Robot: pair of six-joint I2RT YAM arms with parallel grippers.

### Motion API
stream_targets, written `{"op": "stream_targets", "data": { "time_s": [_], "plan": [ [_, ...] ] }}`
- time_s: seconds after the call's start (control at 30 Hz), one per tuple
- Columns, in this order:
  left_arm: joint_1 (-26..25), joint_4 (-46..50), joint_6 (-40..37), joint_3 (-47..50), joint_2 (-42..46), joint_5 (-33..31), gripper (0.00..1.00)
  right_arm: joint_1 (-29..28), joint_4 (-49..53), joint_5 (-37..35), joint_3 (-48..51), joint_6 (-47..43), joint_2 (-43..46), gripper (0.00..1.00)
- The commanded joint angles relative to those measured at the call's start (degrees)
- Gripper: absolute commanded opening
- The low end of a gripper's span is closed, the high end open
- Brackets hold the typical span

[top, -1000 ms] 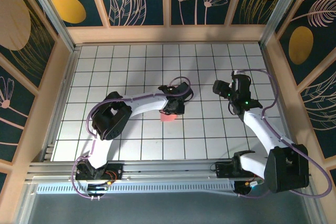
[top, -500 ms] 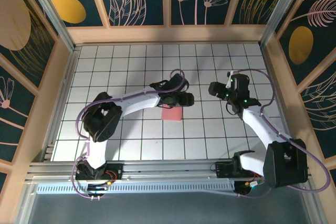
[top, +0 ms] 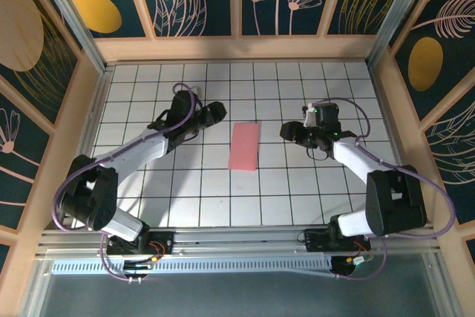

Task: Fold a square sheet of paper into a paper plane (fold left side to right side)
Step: Third fold the triangle at the center of the table.

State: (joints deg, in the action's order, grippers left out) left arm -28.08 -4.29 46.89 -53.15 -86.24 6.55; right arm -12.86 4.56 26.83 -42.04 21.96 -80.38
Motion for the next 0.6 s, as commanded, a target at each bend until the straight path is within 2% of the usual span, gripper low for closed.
{"op": "stream_targets", "data": {
  "time_s": [0.0, 0.13, 0.27, 0.57],
  "plan": [
    [1.5, -7.2, 2.8, 6.3, 2.5, -2.3, 0.72, -2.9, -3.1, 2.9, -2.6, 3.0, -3.1, 0.55],
    [1.8, -7.1, 2.2, 10.2, 4.0, -6.1, 0.72, -6.9, -5.3, 3.2, -4.1, 5.3, -7.9, 0.51],
    [1.8, -7.6, 1.9, 12.4, 4.6, -5.0, 0.72, -9.8, -7.4, 3.7, -5.5, 7.2, -12.4, 0.43],
    [1.7, -9.2, 1.1, 14.1, 3.5, 0.5, 0.70, -13.3, -11.5, 6.8, -6.9, 9.6, -19.4, 0.03]
  ]
}}
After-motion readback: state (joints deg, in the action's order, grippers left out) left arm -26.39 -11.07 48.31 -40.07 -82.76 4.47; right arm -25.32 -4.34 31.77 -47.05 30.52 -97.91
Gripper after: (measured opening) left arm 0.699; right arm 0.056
